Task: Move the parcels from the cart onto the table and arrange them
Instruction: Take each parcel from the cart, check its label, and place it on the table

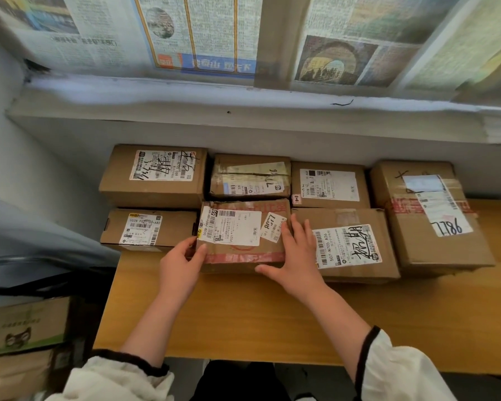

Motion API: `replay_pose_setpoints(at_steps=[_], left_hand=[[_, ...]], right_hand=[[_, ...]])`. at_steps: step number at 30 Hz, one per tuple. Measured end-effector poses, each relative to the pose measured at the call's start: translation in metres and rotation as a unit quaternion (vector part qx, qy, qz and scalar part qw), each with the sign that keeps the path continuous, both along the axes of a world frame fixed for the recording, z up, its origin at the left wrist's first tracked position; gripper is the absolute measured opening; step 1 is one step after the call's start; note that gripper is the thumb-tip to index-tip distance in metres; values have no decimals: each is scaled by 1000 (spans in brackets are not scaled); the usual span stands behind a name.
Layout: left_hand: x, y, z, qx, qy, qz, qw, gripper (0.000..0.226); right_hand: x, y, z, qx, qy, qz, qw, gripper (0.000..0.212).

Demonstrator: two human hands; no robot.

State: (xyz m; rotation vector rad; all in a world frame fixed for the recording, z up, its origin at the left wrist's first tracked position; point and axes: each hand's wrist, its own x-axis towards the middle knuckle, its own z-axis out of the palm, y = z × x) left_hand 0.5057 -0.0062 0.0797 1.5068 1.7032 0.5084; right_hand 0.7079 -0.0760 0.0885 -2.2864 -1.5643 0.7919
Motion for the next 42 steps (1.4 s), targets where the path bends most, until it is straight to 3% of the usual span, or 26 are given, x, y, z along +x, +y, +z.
replay_pose_setpoints(at_steps=[5, 8, 12, 18, 26, 42], left_hand=[[5, -4, -2, -4, -7, 6, 1000, 41], [5, -6, -2, 1, -3, 7, 1000, 42], [5, -9, -3, 1, -10, 8, 1000, 44], [3, -17, -5, -23, -20, 1, 1000, 47], [3, -22, -8, -65, -41, 36, 996, 46], [8, -41, 0, -47, -38, 62, 996, 44]], right_hand=[[18, -18, 16, 56, 61, -10, 997, 96], [47, -44, 26, 40, -29, -27, 998, 97], [93, -83, 23, -102, -168, -80, 977, 102], [100, -85, 10, -59, -135, -109, 983, 78], [107, -92, 7, -23, -119, -107, 987, 72], [120, -103, 6, 50, -69, -74, 994, 49]])
